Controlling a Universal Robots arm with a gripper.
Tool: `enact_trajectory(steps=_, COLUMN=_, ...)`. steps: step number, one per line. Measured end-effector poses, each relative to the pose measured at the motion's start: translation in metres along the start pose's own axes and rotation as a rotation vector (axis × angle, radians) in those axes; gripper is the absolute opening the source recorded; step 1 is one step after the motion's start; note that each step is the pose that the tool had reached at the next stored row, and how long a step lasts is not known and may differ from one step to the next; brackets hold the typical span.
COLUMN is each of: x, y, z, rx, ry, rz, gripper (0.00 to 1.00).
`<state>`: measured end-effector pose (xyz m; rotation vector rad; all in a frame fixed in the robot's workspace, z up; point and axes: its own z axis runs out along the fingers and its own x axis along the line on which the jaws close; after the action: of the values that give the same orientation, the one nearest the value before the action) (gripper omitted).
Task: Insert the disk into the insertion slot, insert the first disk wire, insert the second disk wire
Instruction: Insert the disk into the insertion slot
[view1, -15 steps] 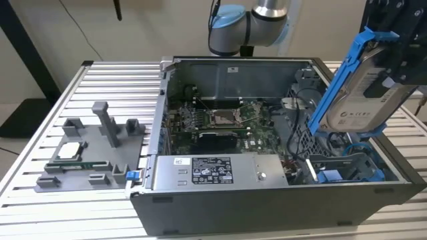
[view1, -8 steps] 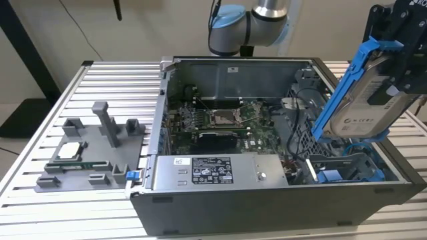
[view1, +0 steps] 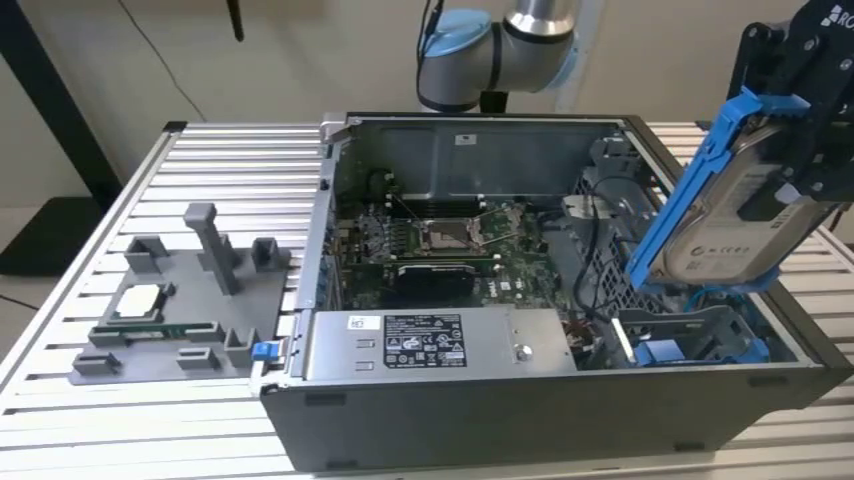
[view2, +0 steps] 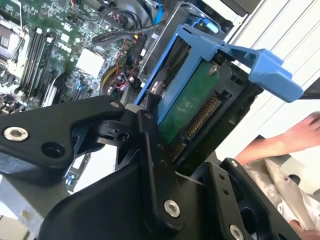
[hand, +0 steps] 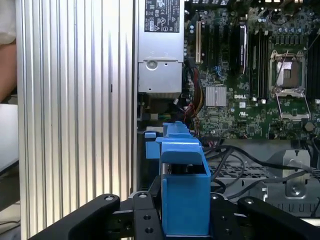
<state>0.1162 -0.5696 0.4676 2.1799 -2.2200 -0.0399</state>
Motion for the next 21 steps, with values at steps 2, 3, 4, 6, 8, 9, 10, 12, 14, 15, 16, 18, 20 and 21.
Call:
enact_trajectory(steps=2, x=0.0003, y=-0.0009, z=0.0016, rx=0.0000, ry=-0.0002, rz=0.000, gripper=0.00)
enact_trajectory(steps=3, x=0.0005, y=-0.0014, z=0.0025, rx=0.0000, ry=-0.0002, rz=0.000, gripper=0.00)
enact_trajectory(steps=4, x=0.0008, y=-0.0019, z=0.0034, rx=0.0000, ry=-0.0002, rz=0.000, gripper=0.00)
enact_trajectory(steps=6, x=0.0014, y=-0.0028, z=0.0054, rx=0.0000, ry=-0.0002, rz=0.000, gripper=0.00)
enact_trajectory(steps=8, x=0.0018, y=-0.0035, z=0.0071, rx=0.0000, ry=-0.0001, rz=0.000, gripper=0.00)
enact_trajectory(steps=9, x=0.0018, y=-0.0037, z=0.0075, rx=0.0000, ry=0.0001, rz=0.000, gripper=0.00)
enact_trajectory(steps=10, x=0.0018, y=-0.0038, z=0.0076, rx=0.0000, ry=0.0001, rz=0.000, gripper=0.00)
enact_trajectory(steps=12, x=0.0018, y=-0.0040, z=0.0077, rx=0.0000, ry=0.0000, rz=0.000, gripper=0.00)
enact_trajectory(steps=14, x=0.0018, y=-0.0041, z=0.0077, rx=0.0000, ry=0.0000, rz=0.000, gripper=0.00)
enact_trajectory(steps=15, x=0.0018, y=-0.0041, z=0.0077, rx=0.0000, ry=0.0000, rz=0.000, gripper=0.00)
enact_trajectory(steps=16, x=0.0018, y=-0.0042, z=0.0078, rx=0.0000, ry=-0.0001, rz=0.000, gripper=0.00)
enact_trajectory(steps=18, x=0.0018, y=-0.0042, z=0.0081, rx=0.0000, ry=-0.0001, rz=0.001, gripper=0.00)
enact_trajectory(steps=20, x=0.0018, y=-0.0044, z=0.0087, rx=0.0000, ry=-0.0002, rz=0.001, gripper=0.00)
enact_trajectory(steps=21, x=0.0018, y=-0.0045, z=0.0092, rx=0.0000, ry=-0.0001, rz=0.002, gripper=0.00)
